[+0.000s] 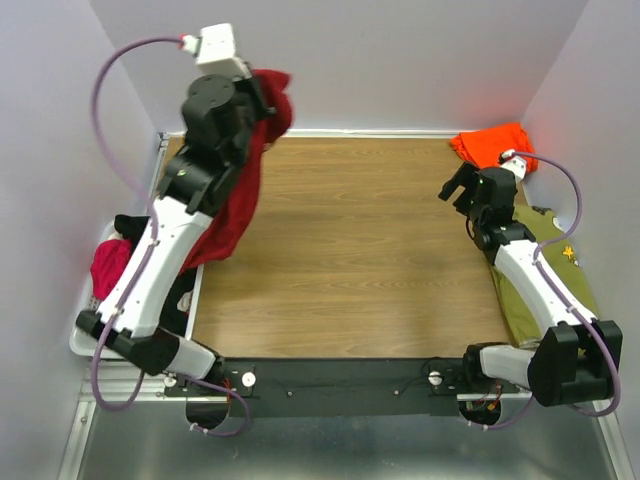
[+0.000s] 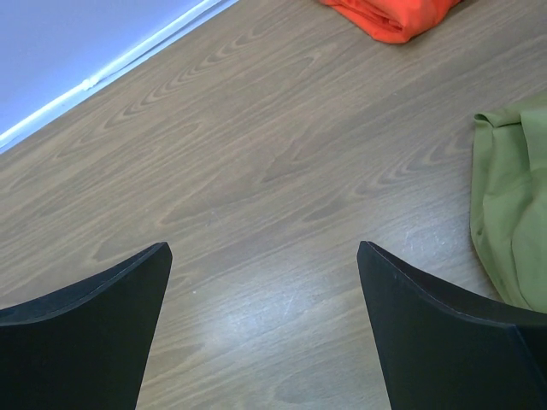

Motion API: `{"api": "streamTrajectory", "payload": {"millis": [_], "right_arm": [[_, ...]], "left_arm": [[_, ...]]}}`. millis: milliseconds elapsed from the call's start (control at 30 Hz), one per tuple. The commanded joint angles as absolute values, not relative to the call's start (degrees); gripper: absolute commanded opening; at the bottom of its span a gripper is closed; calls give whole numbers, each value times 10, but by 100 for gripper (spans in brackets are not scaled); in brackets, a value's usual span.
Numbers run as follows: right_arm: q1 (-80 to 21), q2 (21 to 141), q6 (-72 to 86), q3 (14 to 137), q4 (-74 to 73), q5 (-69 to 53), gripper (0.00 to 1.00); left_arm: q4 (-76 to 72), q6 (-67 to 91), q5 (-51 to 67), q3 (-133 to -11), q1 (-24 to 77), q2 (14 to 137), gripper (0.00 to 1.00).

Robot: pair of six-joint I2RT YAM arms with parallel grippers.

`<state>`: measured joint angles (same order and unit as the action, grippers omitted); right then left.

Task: Fold and stack the t-shirts
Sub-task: Move the tshirt to the center of the board

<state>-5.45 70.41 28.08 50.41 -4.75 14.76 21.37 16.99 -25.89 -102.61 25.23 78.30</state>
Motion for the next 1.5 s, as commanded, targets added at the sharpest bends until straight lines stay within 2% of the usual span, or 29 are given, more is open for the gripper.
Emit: {"api": "streamTrajectory", "payload": {"millis": [0, 200, 467, 733, 833, 1133, 1233, 1267, 1300, 1367, 1467], "right_arm": [[-55, 676, 285, 521, -77, 166, 98], [-54, 656, 278, 523, -90, 171, 98], [-54, 650, 286, 493, -98, 161, 97], [-63, 668, 290, 472, -98, 122, 95], [-85, 688, 285, 468, -98, 118, 94], [-261, 815, 306, 491, -80, 170, 93], [-285, 865, 325, 496, -50, 155, 85], [-287, 876, 326, 497, -31, 144, 75], [-289, 888, 329, 503, -22, 138, 72], [-297, 914, 324, 508, 11, 140, 66], [-307, 942, 309, 528, 40, 146, 65]], "left_arm": [[144, 109, -236, -1089, 345, 886, 0], [143, 138, -259, -1087, 408, 1026, 0], [84, 169, -217, -1042, 422, 1183, 0], [75, 150, -295, -1097, 413, 1245, 0], [77, 157, -295, -1125, 399, 1245, 0], [78, 142, -276, -1208, 363, 1271, 0], [79, 146, -260, -1222, 346, 1281, 0], [80, 152, -258, -1223, 343, 1283, 0], [81, 154, -255, -1222, 334, 1284, 0], [81, 155, -248, -1216, 328, 1281, 0], [81, 149, -255, -1202, 316, 1277, 0]]}}
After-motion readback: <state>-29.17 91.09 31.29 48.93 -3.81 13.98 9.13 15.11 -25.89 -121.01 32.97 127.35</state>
